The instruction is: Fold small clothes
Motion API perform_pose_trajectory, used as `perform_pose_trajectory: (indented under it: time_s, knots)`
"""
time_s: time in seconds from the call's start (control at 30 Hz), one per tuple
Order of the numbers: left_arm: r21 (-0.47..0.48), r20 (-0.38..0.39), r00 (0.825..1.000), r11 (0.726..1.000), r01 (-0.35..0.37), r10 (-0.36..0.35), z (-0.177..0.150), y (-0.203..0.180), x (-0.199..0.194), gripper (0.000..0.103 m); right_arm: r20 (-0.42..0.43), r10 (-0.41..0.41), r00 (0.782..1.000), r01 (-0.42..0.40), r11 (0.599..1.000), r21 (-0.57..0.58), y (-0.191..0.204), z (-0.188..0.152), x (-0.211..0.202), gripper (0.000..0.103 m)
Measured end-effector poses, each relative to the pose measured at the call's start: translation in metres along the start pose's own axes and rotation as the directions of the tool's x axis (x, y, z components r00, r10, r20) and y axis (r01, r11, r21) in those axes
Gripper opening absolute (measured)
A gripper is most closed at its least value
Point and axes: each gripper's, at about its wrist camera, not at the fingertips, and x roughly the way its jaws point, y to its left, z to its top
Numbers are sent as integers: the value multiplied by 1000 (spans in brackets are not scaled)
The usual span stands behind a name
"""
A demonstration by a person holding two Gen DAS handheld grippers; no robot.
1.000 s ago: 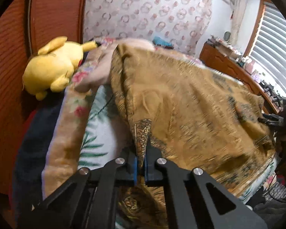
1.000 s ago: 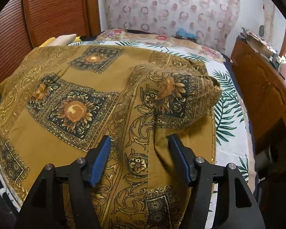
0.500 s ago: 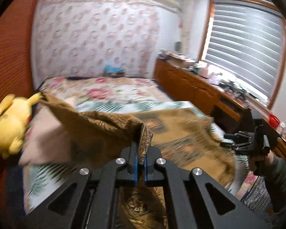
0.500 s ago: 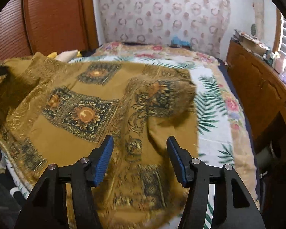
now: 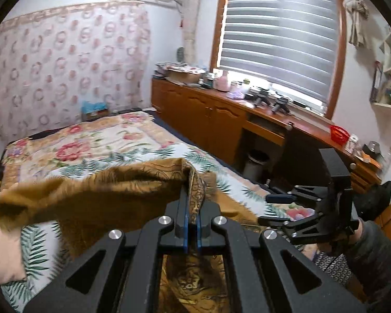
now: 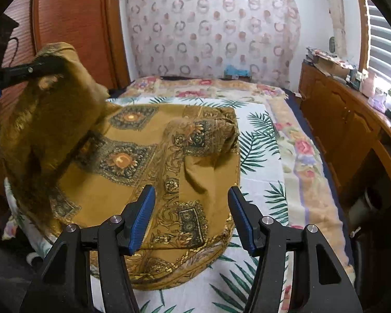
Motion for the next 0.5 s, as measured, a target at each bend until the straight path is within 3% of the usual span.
perform_pose_trajectory:
  time_s: [0.23,0.37,0.5]
  knots:
    - [39,-73,997,999,1,2,2,-22,25,3,26,8,1000,-9,1000,15,-2,0,-14,59]
    - [20,-93,996,1000,-3,5,-10,-20,31,22,20,13,1000,-14,999,31,-5,-3,-14,59]
    - [10,-79,997,1000,-15,16,-15,-15,22,34,8,9,1000,-9,999,36,-5,-3,-10,59]
